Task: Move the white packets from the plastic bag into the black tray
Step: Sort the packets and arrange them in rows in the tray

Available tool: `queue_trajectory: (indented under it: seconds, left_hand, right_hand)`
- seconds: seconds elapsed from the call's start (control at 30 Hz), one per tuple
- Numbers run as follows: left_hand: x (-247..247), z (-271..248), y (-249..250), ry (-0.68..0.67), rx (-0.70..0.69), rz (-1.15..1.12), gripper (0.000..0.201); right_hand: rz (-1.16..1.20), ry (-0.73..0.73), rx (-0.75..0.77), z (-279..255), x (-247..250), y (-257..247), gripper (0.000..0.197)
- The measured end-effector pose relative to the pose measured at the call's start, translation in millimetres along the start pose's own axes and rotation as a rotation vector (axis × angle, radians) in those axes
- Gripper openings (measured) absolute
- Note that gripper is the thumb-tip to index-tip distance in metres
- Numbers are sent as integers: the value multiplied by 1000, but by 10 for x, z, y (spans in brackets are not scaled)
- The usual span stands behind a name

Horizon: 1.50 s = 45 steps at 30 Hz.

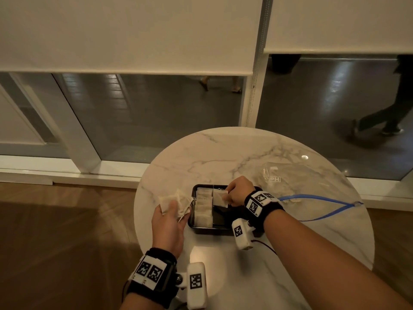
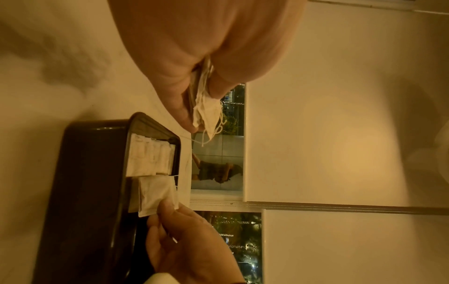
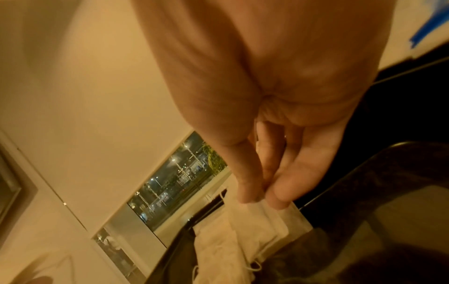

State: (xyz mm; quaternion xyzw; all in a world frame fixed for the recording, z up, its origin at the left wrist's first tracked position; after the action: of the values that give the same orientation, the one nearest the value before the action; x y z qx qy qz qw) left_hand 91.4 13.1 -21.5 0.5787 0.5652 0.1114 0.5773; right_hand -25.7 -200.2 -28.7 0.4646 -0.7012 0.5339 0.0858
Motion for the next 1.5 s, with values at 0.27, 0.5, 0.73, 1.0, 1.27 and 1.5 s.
queue_trajectory:
  seconds: [0.27,0.5,0.73,1.0,1.27,1.5]
  left_hand:
    - [72,66,-113,24,43,35,30]
    - [103,123,-130,20,22,46,28]
    - [103,114,-136,15,16,44,25]
    - [91,93,-129,38,32,44,30]
    - [113,90,-146,53,65,33,28]
    - [120,83,-140,55,63,13,29]
  right_hand:
    - [-61,-26,-94,182,-84,10,16]
    - [-180,52,-95,328,-138,62,27]
    - [-194,74,-95,385,-118,108,16]
    - [-140,53,-77,361,-156,84,13]
    - [-88,37,-131,418,-173,104,23]
    - [81,27,-166,362,-76,76,21]
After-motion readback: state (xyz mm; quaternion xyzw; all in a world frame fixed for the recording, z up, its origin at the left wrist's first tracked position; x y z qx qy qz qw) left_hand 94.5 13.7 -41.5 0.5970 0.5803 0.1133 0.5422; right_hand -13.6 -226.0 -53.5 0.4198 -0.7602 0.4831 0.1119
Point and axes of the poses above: each hand's wrist, its own z-axis towards the middle knuckle, its own x-axis out of the back of the hand, y = z × x, the point moved 5 cm from there along z, towards the middle knuckle, and after that the axes turned 4 degrees about -x, right-handed, at the moved point
